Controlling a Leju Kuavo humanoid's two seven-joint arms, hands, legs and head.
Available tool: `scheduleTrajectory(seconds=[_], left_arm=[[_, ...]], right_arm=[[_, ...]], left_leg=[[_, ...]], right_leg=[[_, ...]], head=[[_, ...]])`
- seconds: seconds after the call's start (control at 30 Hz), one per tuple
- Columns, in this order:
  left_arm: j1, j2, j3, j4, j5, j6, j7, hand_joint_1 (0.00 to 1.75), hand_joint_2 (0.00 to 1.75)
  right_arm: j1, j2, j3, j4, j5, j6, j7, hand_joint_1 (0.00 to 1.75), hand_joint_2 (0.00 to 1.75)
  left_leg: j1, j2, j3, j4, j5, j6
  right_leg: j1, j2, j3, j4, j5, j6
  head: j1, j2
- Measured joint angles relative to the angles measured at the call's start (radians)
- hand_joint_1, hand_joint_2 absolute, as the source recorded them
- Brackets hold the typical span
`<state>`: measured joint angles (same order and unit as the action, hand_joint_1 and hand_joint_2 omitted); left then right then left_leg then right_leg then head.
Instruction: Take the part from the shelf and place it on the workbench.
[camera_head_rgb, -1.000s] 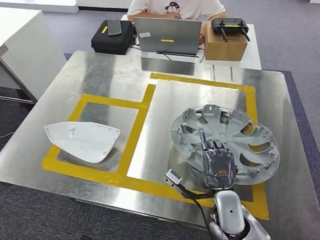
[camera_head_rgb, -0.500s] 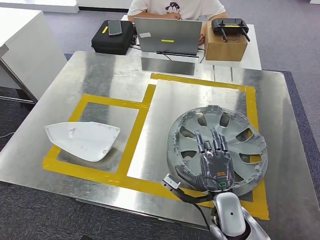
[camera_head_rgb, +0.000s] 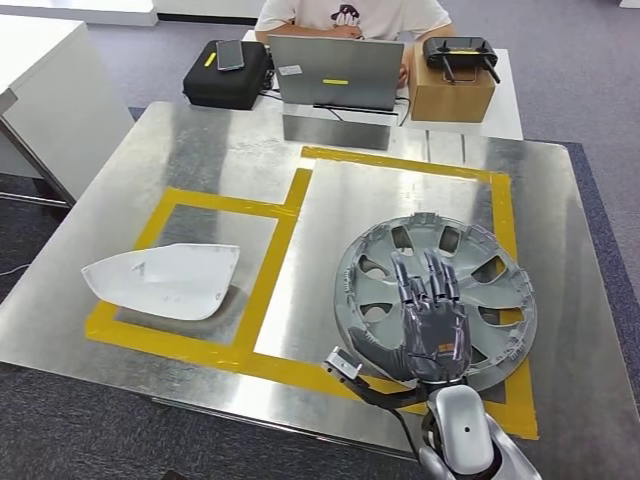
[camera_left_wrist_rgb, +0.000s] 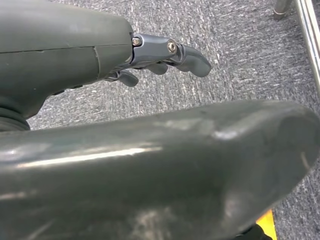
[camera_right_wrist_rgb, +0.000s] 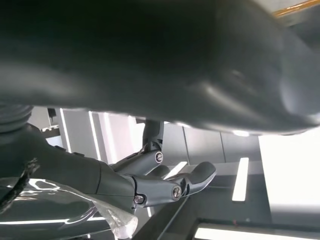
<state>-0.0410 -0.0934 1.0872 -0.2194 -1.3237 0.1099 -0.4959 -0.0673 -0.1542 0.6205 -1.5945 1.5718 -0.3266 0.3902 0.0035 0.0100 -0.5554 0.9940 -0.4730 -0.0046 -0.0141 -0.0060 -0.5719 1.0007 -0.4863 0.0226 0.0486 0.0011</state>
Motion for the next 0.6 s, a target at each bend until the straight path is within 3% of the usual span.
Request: scheduleTrajectory(seconds=[0.17, 0.3, 0.47, 0.6], left_arm=[[-0.001, 0.0, 0.0, 0.0, -0.01, 0.0, 0.0, 0.0, 0.0], [-0.006, -0.01, -0.007, 0.0, -0.047, 0.014, 0.018, 0.0, 0.0], [-0.07, -0.105, -0.075, -0.001, -0.151, 0.093, 0.137, 0.0, 0.0], [-0.097, -0.147, -0.105, 0.0, -0.148, 0.102, 0.152, 0.0, 0.0]], right_arm=[[-0.016, -0.012, 0.026, -0.031, 0.0, -0.063, 0.07, 0.0, 0.0], [-0.019, -0.017, 0.045, -0.048, 0.0, -0.054, 0.065, 0.0, 0.0], [-0.025, 0.001, 0.057, -0.044, 0.001, -0.042, -0.005, 0.0, 0.0], [-0.026, 0.026, 0.057, -0.035, 0.001, -0.039, -0.041, 0.0, 0.0]], left_leg=[[0.0, 0.0, 0.0, 0.0, 0.0, 0.0], [-0.001, 0.0, -0.001, 0.003, 0.0, 0.001], [-0.005, -0.002, -0.006, 0.007, -0.001, 0.005], [-0.006, 0.0, -0.01, 0.018, -0.005, 0.014]], right_leg=[[0.0, 0.0, 0.0, 0.0, 0.0, 0.0], [-0.001, 0.0, 0.0, -0.001, 0.001, 0.001], [-0.005, -0.003, 0.0, -0.001, 0.004, 0.006], [-0.006, 0.001, -0.001, -0.001, 0.006, 0.012]], head=[[0.0, 0.0], [0.0, 0.0], [0.0, 0.0], [0.0, 0.0]])
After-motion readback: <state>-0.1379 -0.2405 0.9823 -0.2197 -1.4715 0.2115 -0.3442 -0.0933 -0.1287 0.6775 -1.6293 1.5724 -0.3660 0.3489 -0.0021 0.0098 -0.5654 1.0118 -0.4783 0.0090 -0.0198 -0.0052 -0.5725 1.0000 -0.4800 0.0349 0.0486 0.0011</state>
